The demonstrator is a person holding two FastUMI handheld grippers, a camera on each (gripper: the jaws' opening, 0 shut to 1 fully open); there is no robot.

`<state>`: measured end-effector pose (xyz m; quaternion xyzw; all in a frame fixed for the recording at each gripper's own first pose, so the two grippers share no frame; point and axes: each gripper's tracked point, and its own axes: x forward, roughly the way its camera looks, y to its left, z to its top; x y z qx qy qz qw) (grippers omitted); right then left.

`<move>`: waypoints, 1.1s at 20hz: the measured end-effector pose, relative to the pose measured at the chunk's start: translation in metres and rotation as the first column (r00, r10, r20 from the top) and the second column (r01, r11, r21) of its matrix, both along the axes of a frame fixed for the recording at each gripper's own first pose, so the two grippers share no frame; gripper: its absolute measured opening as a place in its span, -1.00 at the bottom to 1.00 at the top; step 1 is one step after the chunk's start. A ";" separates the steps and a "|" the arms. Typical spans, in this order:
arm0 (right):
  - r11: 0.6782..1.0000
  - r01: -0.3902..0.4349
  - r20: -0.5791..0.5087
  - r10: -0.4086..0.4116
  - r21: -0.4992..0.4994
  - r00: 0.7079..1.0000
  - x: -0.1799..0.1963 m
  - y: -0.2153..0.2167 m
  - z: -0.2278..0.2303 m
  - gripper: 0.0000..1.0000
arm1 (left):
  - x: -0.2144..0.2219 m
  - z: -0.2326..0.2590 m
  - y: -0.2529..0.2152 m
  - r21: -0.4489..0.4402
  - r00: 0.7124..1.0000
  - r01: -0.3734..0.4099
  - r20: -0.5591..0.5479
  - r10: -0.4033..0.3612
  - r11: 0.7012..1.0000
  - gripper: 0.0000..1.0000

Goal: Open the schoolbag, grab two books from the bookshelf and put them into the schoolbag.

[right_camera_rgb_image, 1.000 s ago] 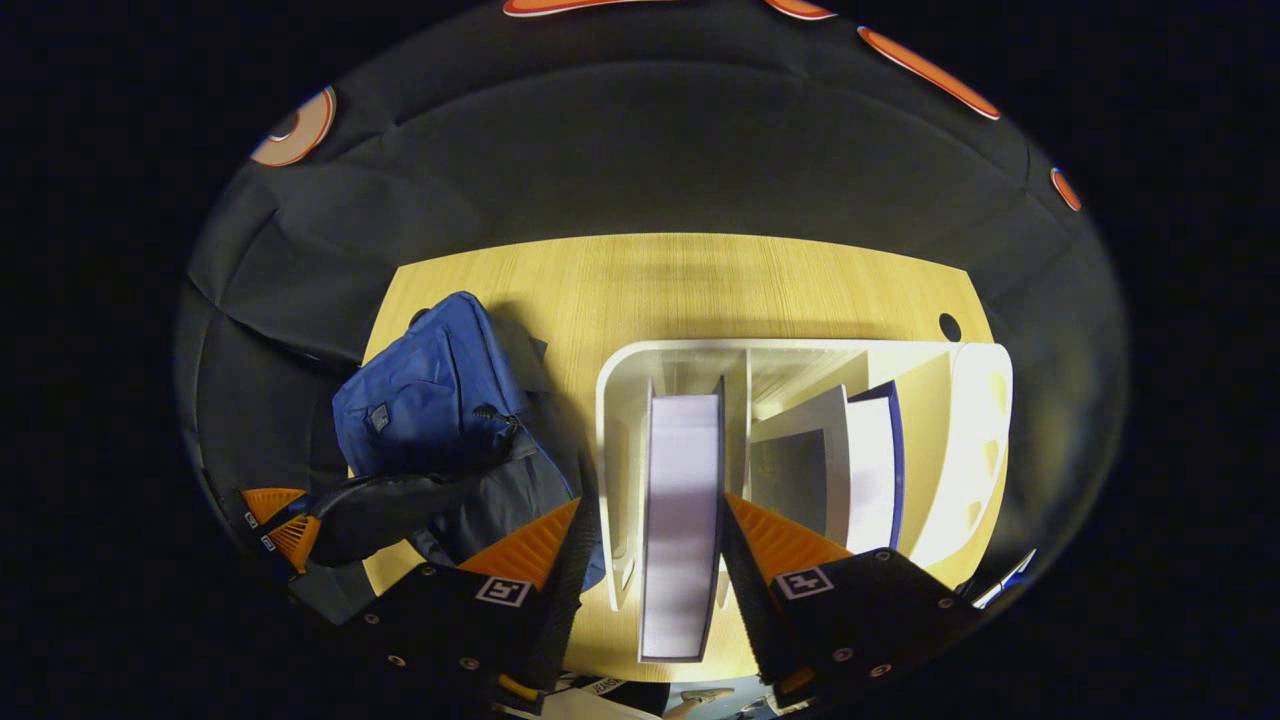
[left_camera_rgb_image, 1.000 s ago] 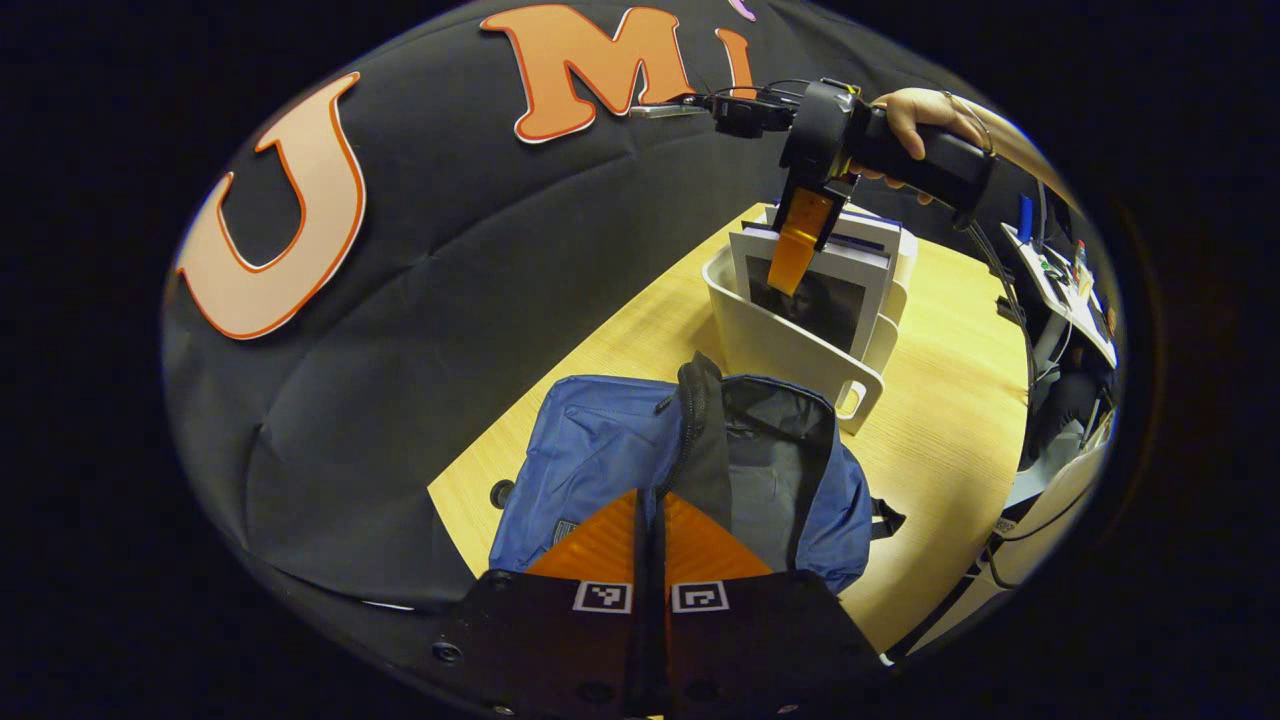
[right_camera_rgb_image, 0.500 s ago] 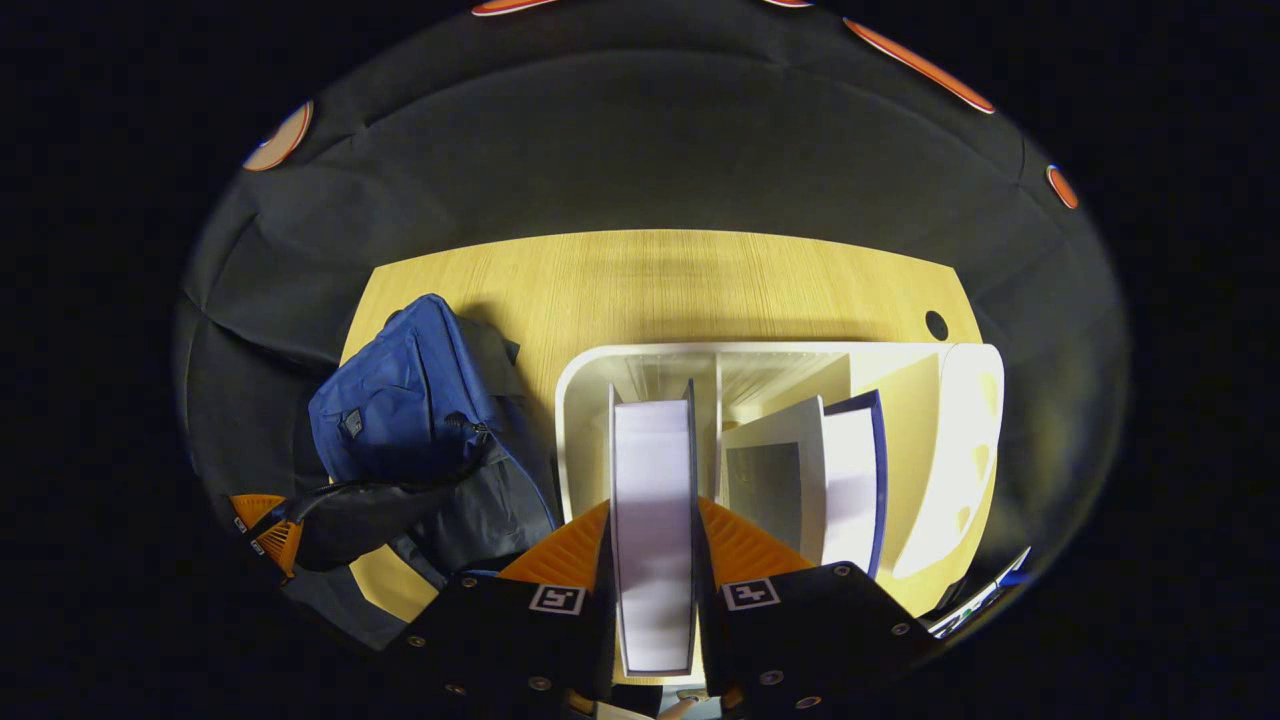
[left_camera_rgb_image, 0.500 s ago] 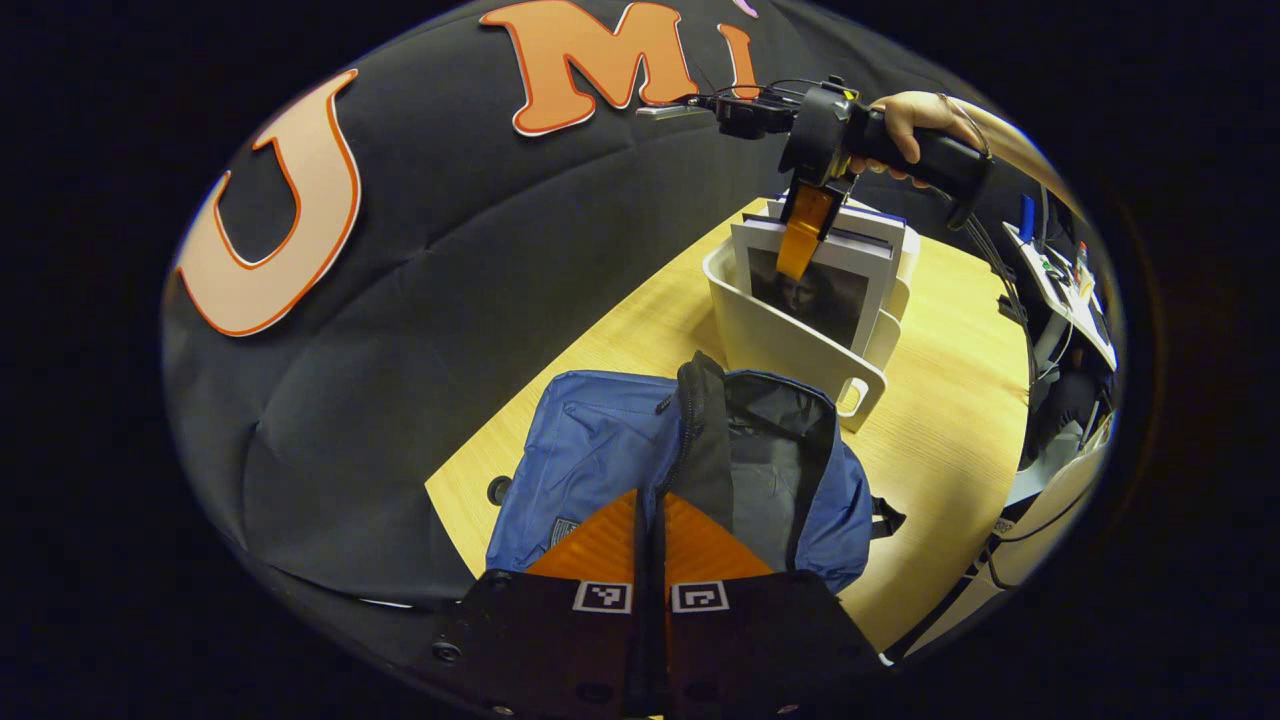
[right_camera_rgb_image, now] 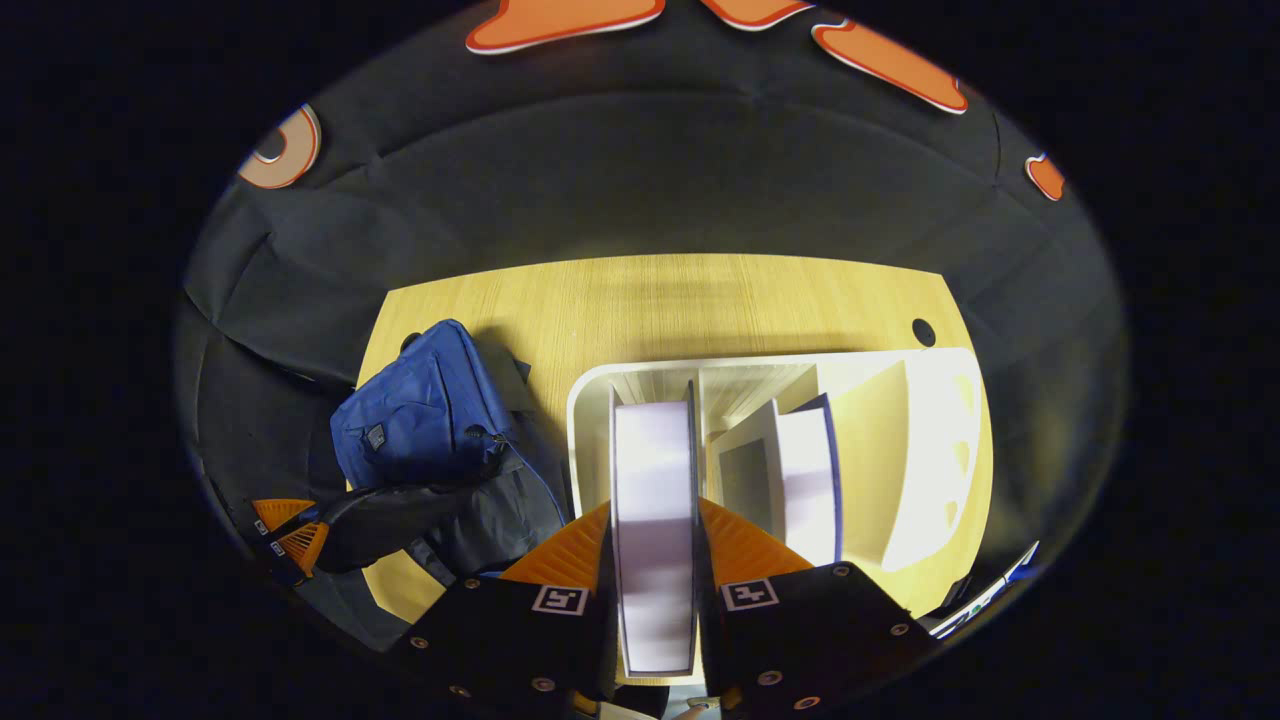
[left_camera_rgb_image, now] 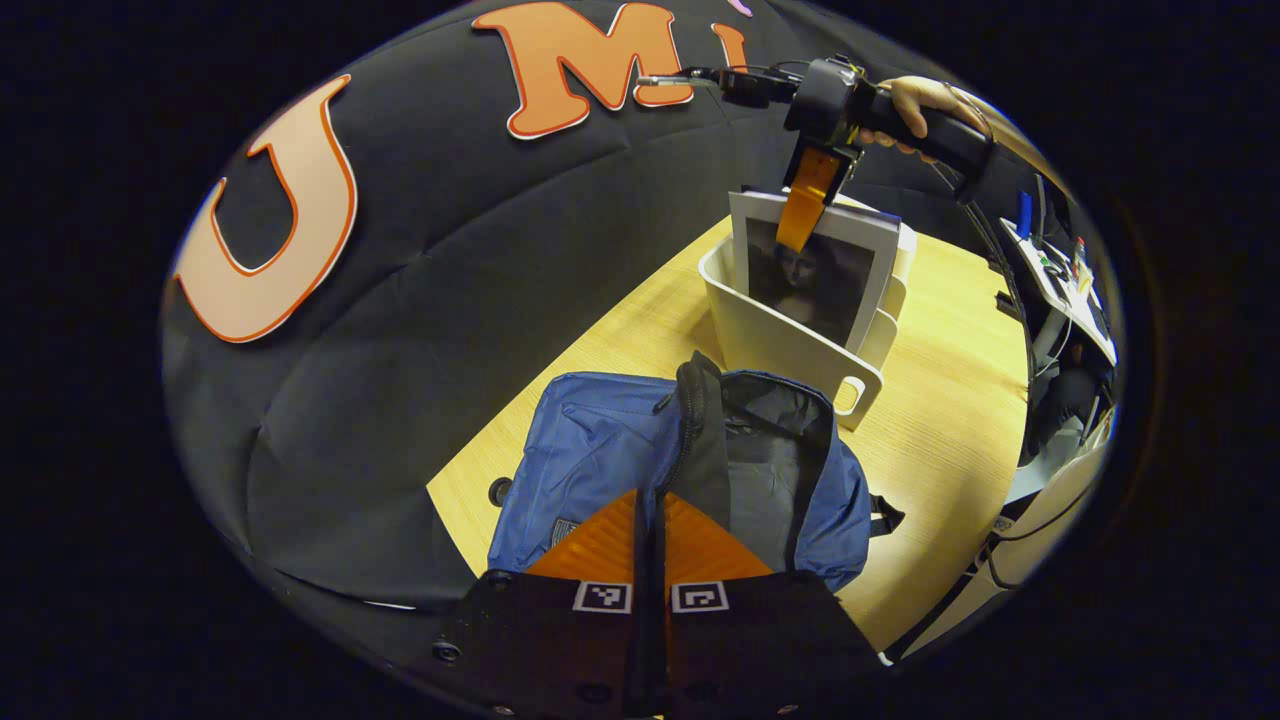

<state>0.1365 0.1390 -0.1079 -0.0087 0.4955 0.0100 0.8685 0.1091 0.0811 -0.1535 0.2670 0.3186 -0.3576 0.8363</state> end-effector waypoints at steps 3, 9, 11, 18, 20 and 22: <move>1.000 0.005 0.043 -0.004 -0.014 0.999 -0.006 -0.005 0.023 -0.33 | -0.001 -0.001 0.000 -0.003 1.000 0.007 -0.001 -0.007 1.000 -0.99; 1.000 -0.007 0.153 0.003 0.022 0.988 -0.031 0.006 0.082 -0.36 | -0.006 -0.002 0.001 -0.008 1.000 0.019 0.003 -0.019 1.000 -0.99; 0.999 -0.014 0.199 0.007 0.031 0.980 -0.043 0.007 0.105 -0.35 | -0.007 -0.002 0.000 -0.012 1.000 0.023 0.006 -0.023 1.000 -0.99; 0.986 -0.053 0.323 -0.001 0.159 0.946 -0.104 0.037 0.157 -0.38 | -0.006 -0.006 0.004 -0.033 1.000 0.008 0.004 -0.008 0.999 -0.99; 0.971 -0.072 0.332 -0.008 0.227 0.943 -0.120 0.052 0.157 -0.38 | -0.005 -0.007 0.005 -0.034 1.000 -0.007 0.004 0.008 0.999 -0.99; 0.955 -0.080 0.327 -0.019 0.287 0.945 -0.130 0.059 0.146 -0.38 | -0.005 -0.005 0.006 -0.031 1.000 -0.008 0.007 0.009 0.999 -0.99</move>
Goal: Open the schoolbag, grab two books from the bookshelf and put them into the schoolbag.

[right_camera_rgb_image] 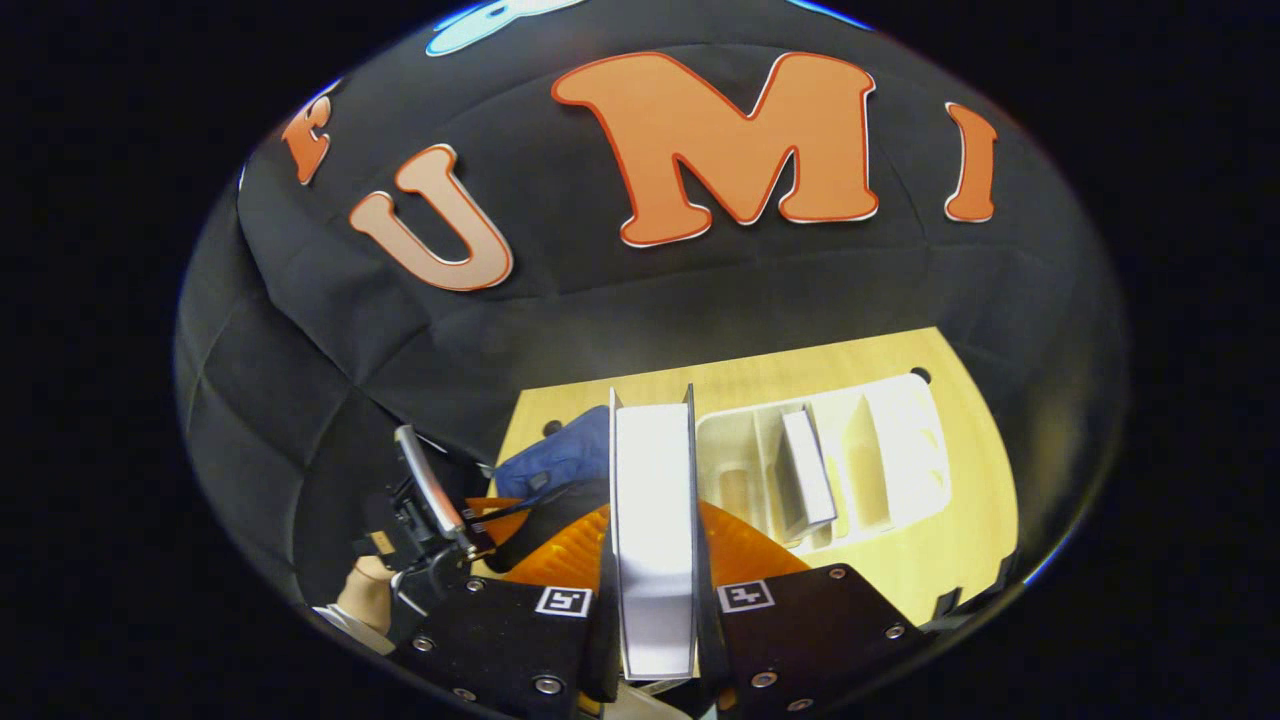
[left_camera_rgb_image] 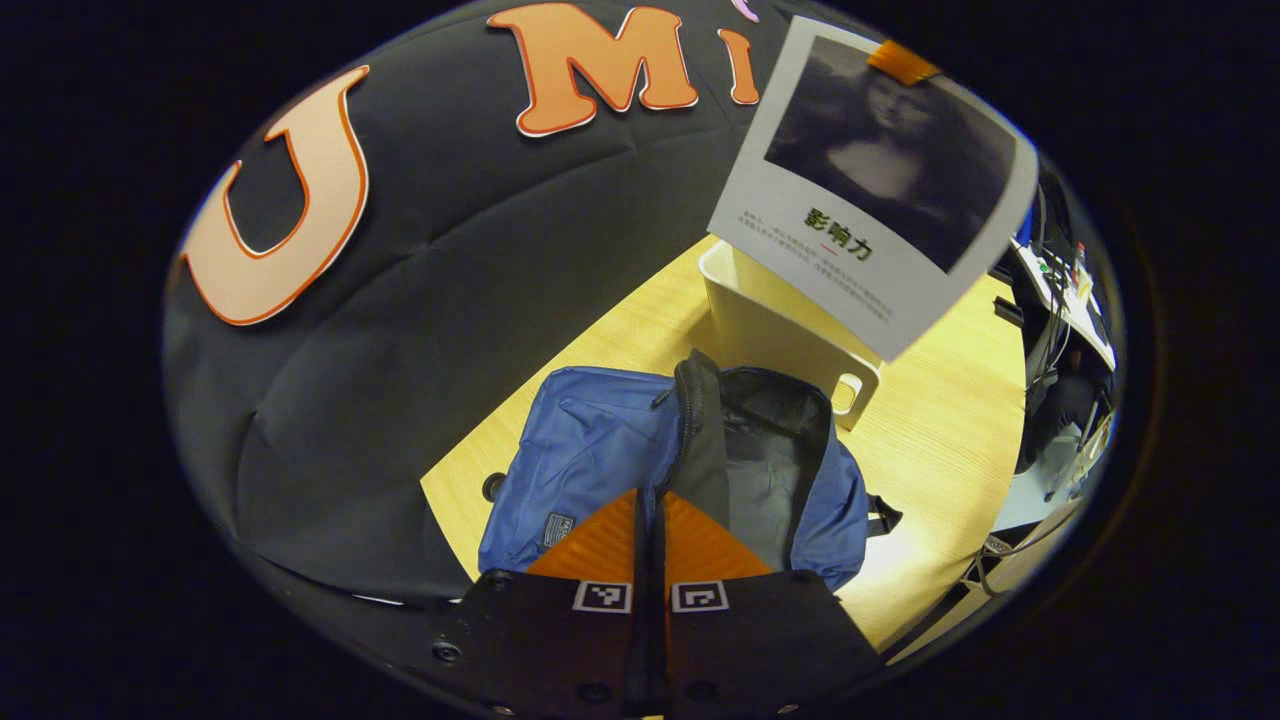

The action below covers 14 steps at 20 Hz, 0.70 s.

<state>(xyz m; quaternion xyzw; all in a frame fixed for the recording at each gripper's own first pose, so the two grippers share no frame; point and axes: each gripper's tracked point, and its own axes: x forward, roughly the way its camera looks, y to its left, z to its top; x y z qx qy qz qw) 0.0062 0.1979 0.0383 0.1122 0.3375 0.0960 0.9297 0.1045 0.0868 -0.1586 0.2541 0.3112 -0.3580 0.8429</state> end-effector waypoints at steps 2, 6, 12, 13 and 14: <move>0.999 0.015 -0.016 -0.014 0.046 1.000 -0.014 0.003 -0.018 -0.38 | 0.000 0.002 -0.002 0.003 1.000 0.015 0.007 -0.015 1.000 -0.99; 0.983 0.059 -0.084 -0.045 0.172 0.995 -0.023 0.020 -0.068 -0.38 | -0.001 0.003 -0.003 0.029 0.999 0.033 0.024 -0.033 0.999 -0.99; 0.915 0.187 -0.172 -0.132 0.359 0.976 -0.025 0.031 -0.155 -0.38 | -0.005 0.009 -0.009 0.052 0.997 0.066 0.025 -0.068 0.996 -0.99; 0.895 0.214 -0.187 -0.151 0.392 0.971 -0.024 0.034 -0.169 -0.38 | -0.006 0.011 -0.011 0.055 0.997 0.073 0.027 -0.074 0.996 -0.99; 0.872 0.240 -0.202 -0.167 0.427 0.965 -0.021 0.037 -0.181 -0.38 | -0.007 0.014 -0.013 0.058 0.996 0.077 0.030 -0.079 0.995 -0.99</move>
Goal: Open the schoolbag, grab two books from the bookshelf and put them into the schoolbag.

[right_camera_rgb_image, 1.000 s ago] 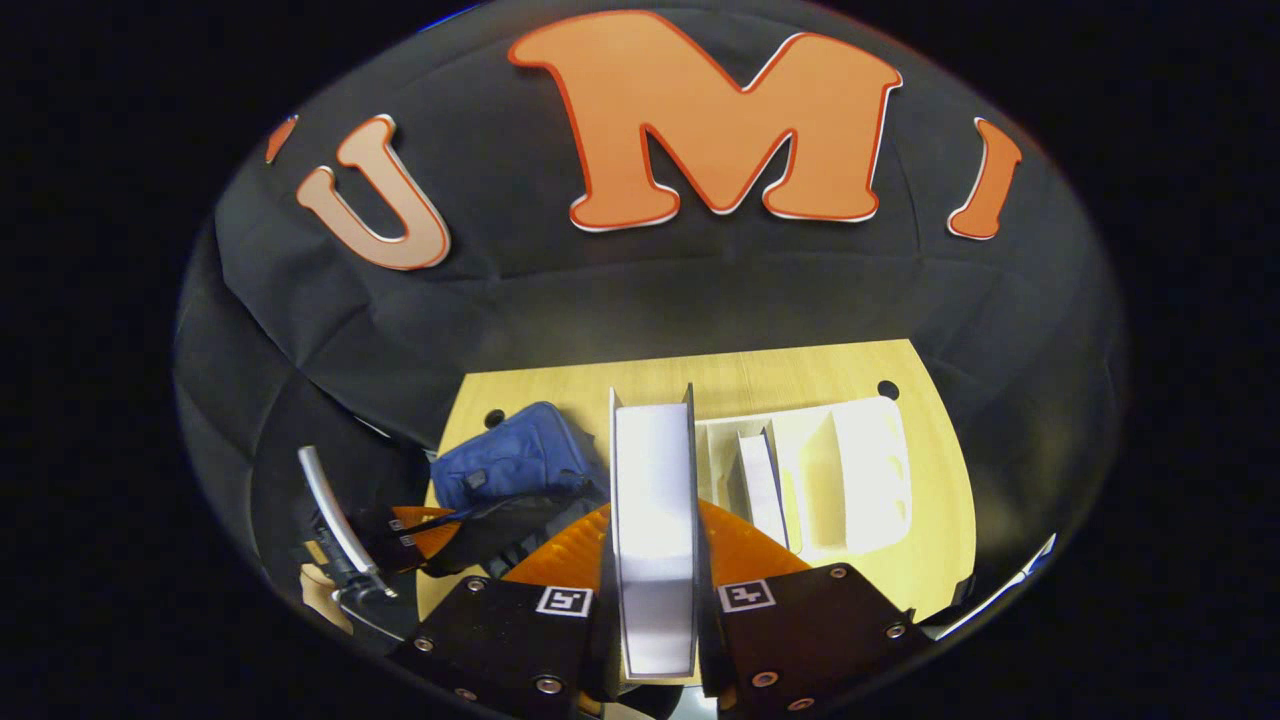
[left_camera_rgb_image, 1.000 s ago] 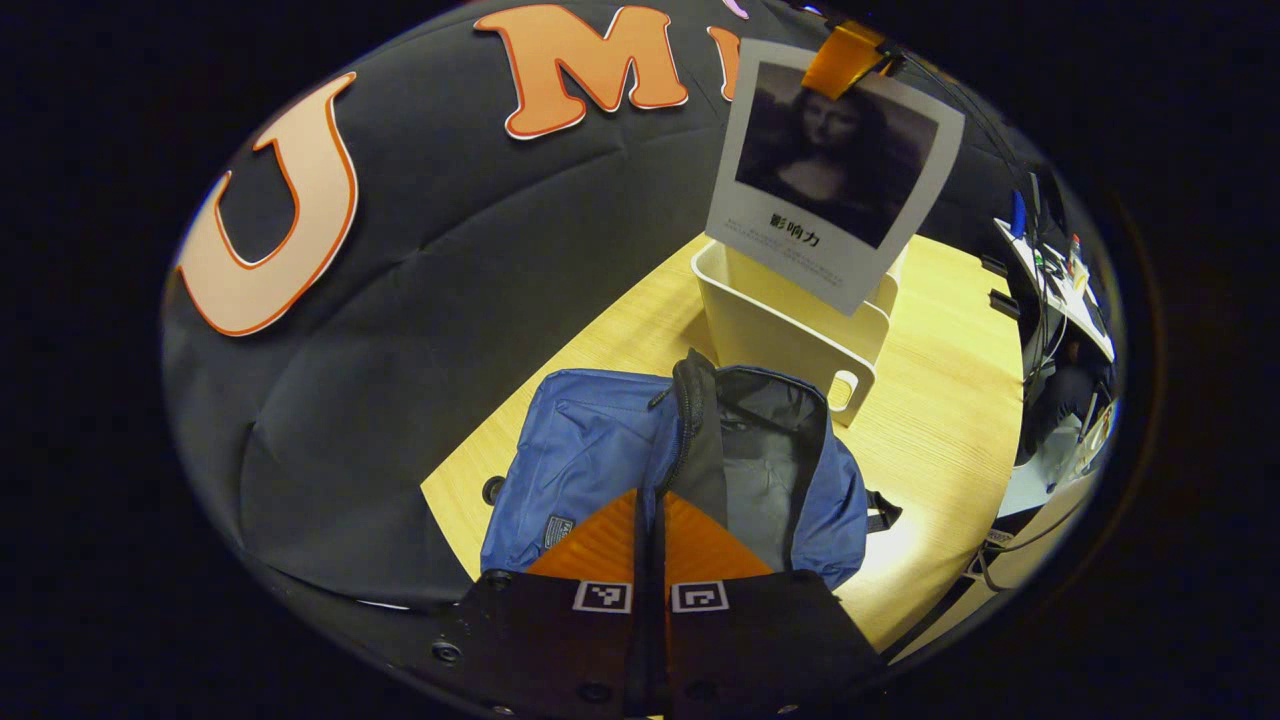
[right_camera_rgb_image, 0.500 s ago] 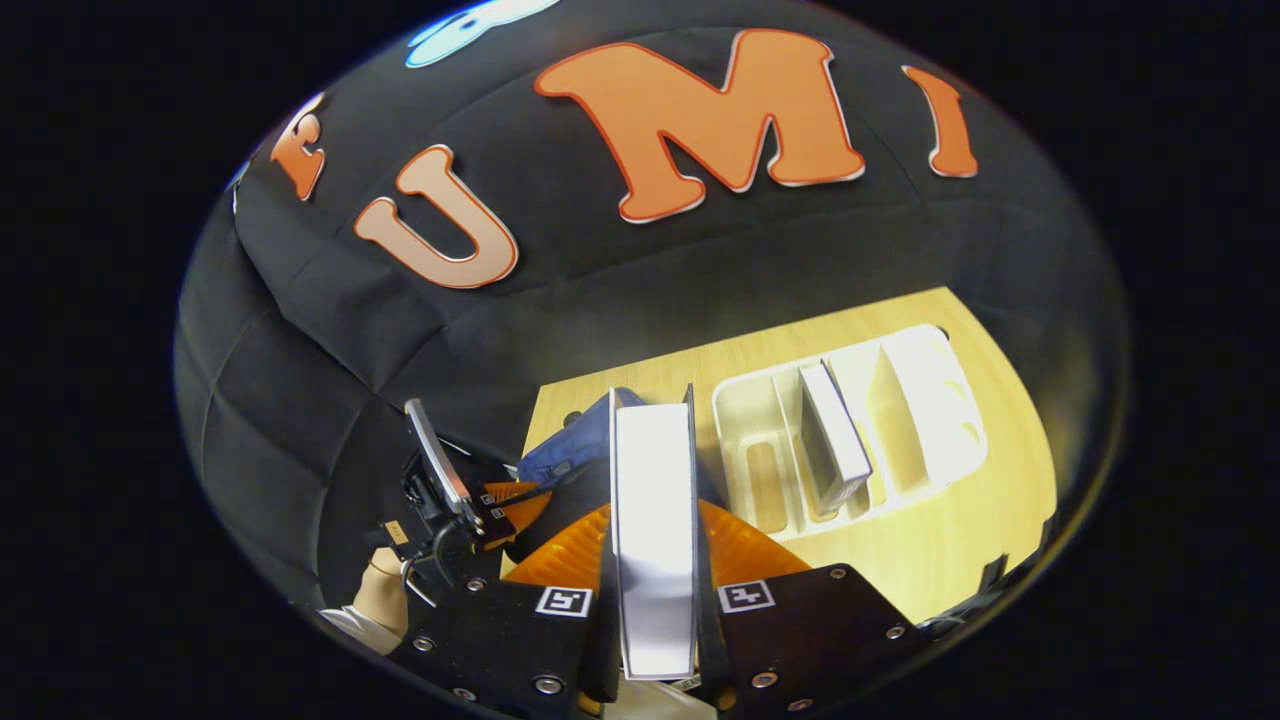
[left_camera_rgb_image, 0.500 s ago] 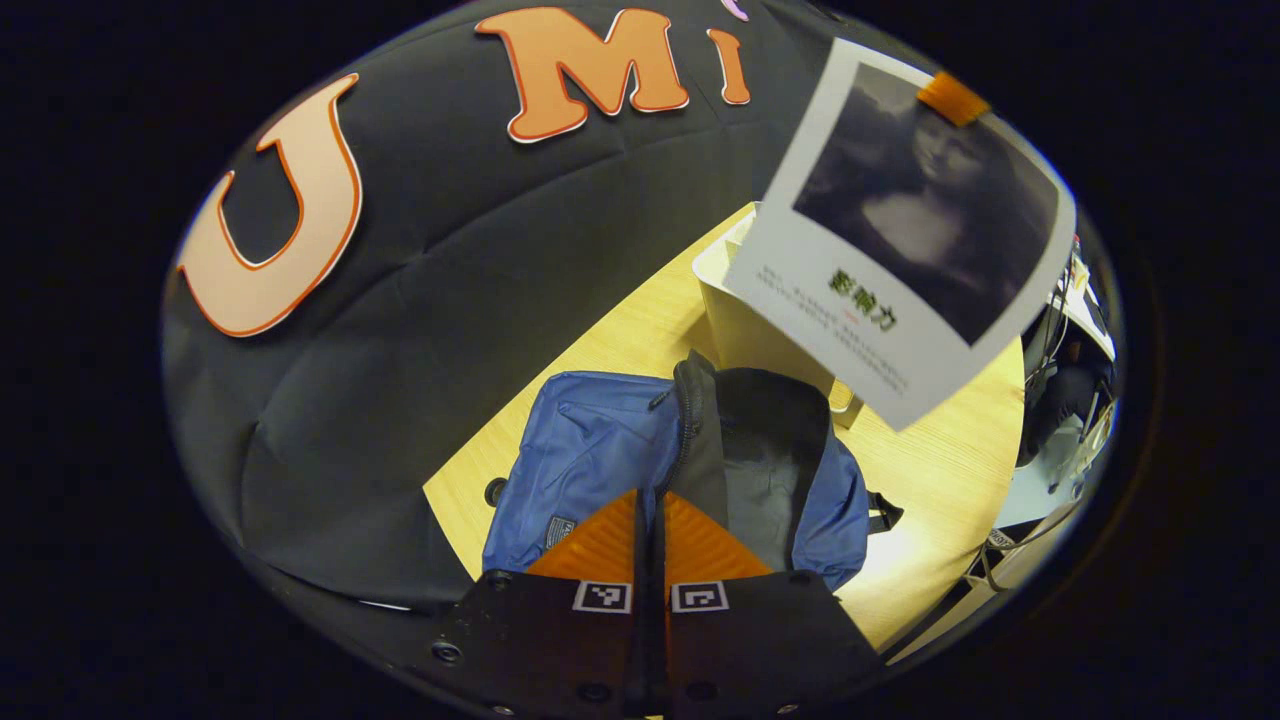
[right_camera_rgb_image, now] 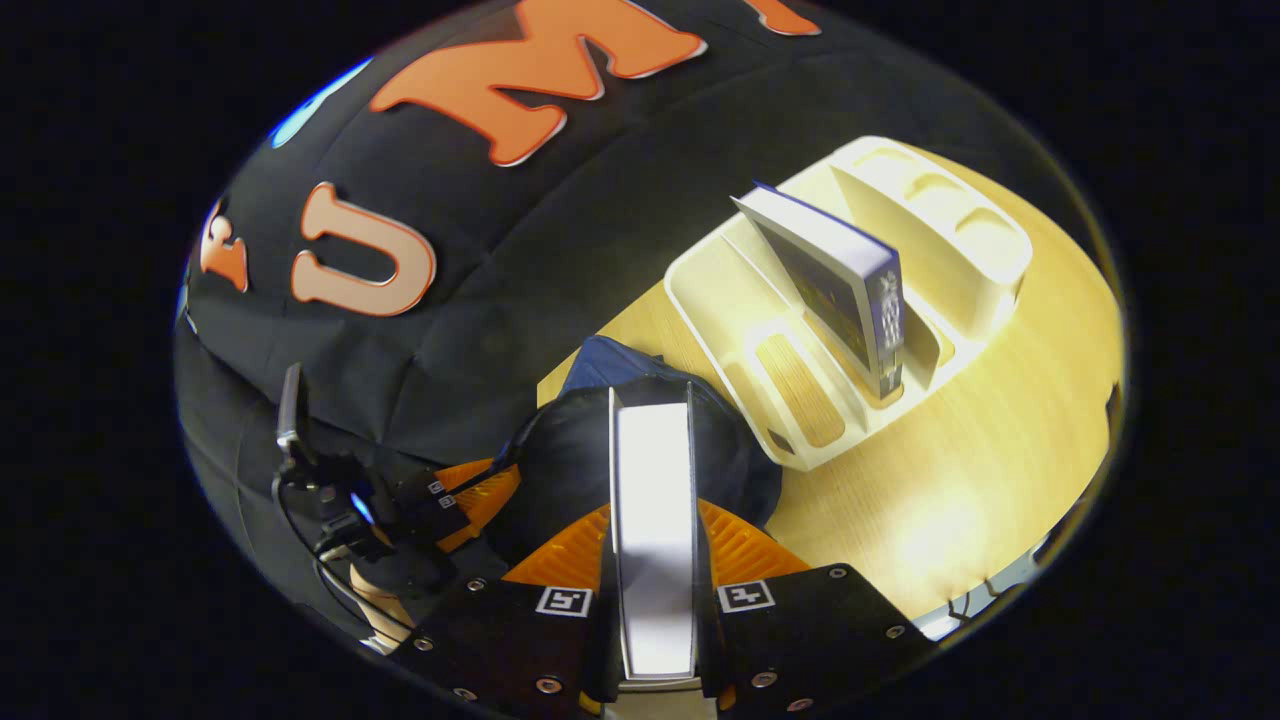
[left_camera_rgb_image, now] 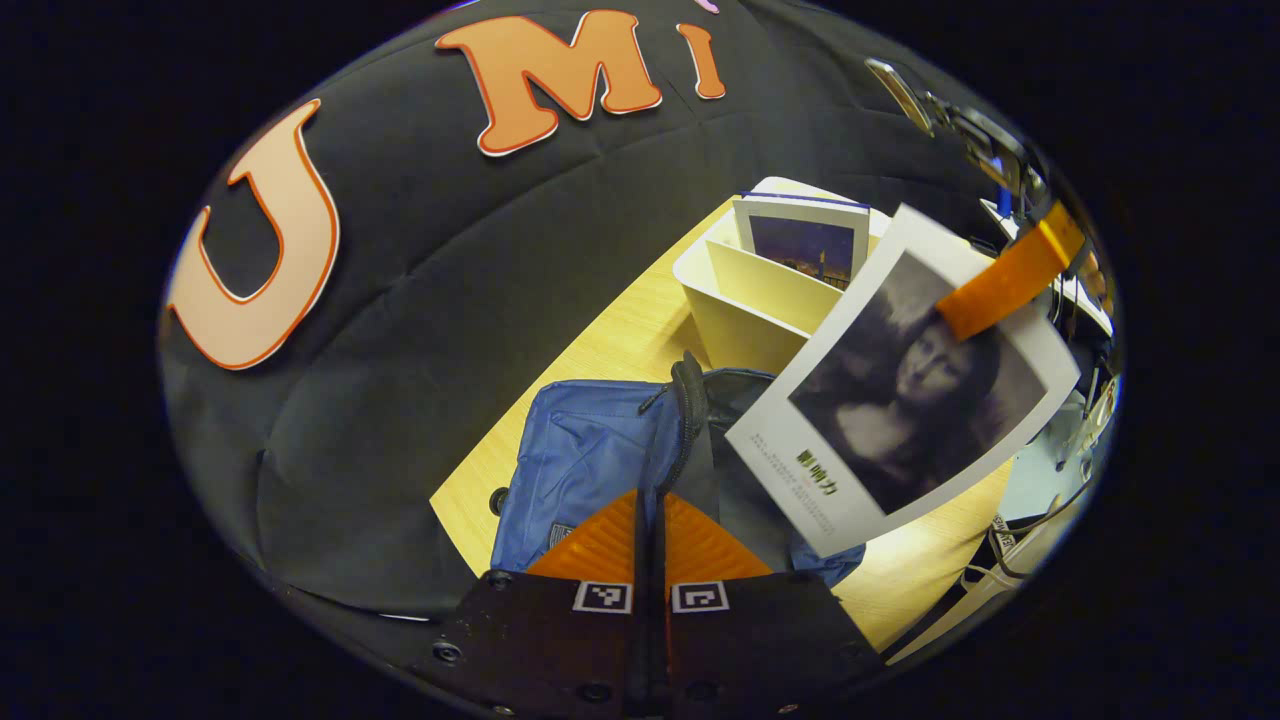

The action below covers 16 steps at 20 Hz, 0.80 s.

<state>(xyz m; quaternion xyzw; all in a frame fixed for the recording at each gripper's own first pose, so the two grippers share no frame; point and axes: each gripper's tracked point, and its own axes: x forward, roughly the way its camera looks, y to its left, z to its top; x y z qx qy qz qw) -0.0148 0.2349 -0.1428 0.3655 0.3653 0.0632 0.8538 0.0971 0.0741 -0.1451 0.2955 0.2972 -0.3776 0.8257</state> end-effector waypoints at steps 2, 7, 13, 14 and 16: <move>0.996 0.039 -0.001 -0.039 0.083 0.999 0.008 0.013 -0.015 -0.38 | -0.003 0.002 -0.001 0.009 1.000 0.000 0.000 0.000 1.000 -0.99; 0.966 0.106 0.000 -0.109 0.237 0.994 0.029 0.039 -0.054 -0.38 | -0.011 0.007 -0.011 0.027 1.000 0.027 -0.004 -0.027 0.999 -0.99; 0.929 0.171 0.110 -0.218 0.329 0.970 0.069 0.045 -0.063 -0.38 | -0.010 0.009 -0.014 0.044 0.999 0.033 0.000 -0.033 0.998 -0.99; 0.919 0.194 0.132 -0.252 0.344 0.959 0.078 0.044 -0.062 -0.38 | -0.009 0.010 -0.013 0.048 0.999 0.037 0.008 -0.037 0.998 -0.99; 0.911 0.229 0.152 -0.294 0.343 0.944 0.089 0.045 -0.066 -0.38 | -0.009 0.016 -0.015 0.048 0.999 0.039 0.012 -0.039 0.998 -0.99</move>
